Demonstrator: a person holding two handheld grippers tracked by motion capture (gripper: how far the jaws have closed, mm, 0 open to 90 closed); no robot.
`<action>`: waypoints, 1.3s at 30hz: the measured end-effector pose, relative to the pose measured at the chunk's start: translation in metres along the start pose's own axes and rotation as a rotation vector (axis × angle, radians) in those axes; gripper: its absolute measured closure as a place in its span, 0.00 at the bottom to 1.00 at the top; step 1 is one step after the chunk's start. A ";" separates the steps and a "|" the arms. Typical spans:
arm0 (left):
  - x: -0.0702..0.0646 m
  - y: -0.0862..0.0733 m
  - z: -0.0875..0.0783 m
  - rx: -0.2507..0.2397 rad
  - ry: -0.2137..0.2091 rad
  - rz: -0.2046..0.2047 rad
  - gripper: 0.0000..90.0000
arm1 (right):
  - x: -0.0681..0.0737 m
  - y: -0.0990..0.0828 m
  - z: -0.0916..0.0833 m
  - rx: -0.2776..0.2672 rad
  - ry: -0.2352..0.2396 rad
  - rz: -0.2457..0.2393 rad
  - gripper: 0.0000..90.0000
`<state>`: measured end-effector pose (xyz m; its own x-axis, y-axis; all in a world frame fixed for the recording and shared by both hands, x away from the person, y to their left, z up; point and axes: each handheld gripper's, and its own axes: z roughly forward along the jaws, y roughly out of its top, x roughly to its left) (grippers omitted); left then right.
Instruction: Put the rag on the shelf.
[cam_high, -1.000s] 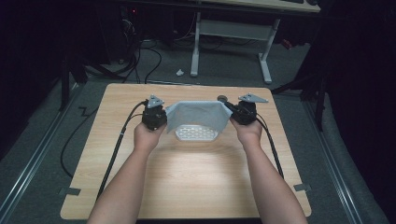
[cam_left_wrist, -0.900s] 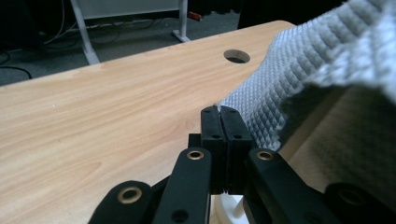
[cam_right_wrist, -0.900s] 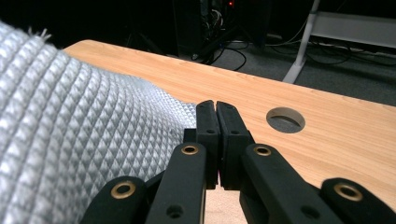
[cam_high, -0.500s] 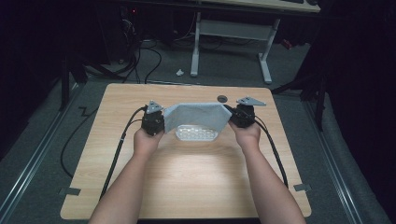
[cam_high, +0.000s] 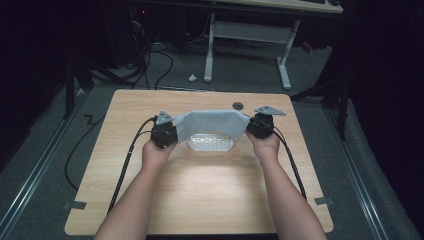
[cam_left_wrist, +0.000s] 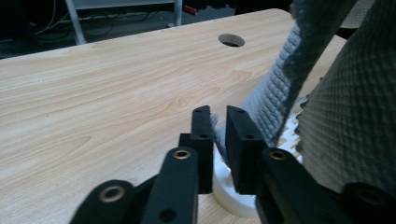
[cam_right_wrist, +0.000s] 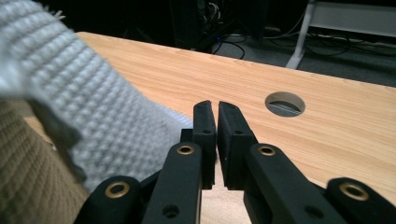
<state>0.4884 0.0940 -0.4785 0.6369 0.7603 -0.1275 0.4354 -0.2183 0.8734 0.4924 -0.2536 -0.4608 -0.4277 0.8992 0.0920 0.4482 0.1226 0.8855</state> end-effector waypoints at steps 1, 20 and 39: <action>0.000 0.000 0.000 0.000 0.000 0.000 0.83 | 0.000 0.000 0.000 0.000 0.000 0.000 0.96; 0.016 0.000 -0.021 -0.020 0.102 -0.023 0.62 | -0.006 0.005 -0.012 -0.006 -0.027 -0.019 0.80; 0.022 -0.025 -0.069 -0.082 0.120 -0.080 0.55 | -0.009 -0.006 -0.052 -0.036 -0.078 -0.095 0.73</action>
<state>0.4473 0.1587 -0.4706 0.5195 0.8421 -0.1448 0.4251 -0.1077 0.8987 0.4529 -0.2844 -0.4430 -0.4037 0.9144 -0.0279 0.3791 0.1950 0.9046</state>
